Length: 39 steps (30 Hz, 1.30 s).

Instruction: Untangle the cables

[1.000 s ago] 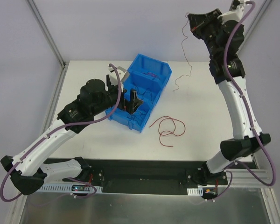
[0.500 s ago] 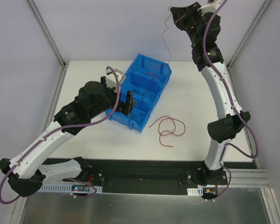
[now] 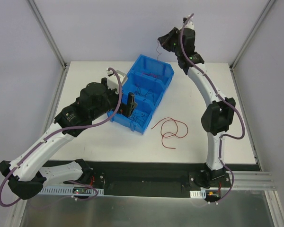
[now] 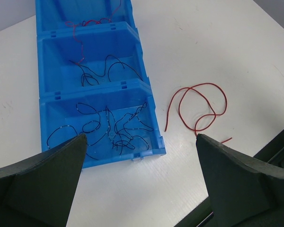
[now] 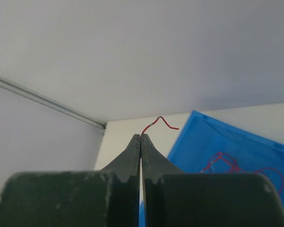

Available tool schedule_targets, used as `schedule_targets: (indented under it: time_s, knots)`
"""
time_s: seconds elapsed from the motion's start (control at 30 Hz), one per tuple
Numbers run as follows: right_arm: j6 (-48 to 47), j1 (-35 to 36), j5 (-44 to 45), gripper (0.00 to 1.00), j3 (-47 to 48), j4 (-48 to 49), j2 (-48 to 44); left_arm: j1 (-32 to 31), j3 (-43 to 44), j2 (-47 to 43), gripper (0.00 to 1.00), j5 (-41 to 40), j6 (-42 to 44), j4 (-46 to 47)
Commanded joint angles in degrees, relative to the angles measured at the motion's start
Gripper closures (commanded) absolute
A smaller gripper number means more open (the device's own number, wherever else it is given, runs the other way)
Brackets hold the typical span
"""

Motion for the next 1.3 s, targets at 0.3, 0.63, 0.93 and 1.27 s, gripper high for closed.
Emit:
schedule_targets:
  time_s: [0.3,0.63,0.93,1.27]
  knots:
    - [-11.8,0.6,5.4,1.0,13.7,-8.4,5.8,0.5,3.1,-0.3,0.01,-0.9,0.6,-0.5]
    - [-13.2,1.1,4.0,1.0,-3.2,-7.5,2.8,0.4,3.4,-0.7,0.01,-1.1,0.0,-0.7]
    - [-17.3,3.4,2.5,0.62,0.2,-18.4,7.5,0.5,3.8,-0.6,0.01,-0.4,-0.4,-1.1]
    - [-25.4,6.8,2.8,0.08,8.3,-28.1,10.2,0.5,2.9,-1.4,0.01,-0.1,-1.9,-1.3]
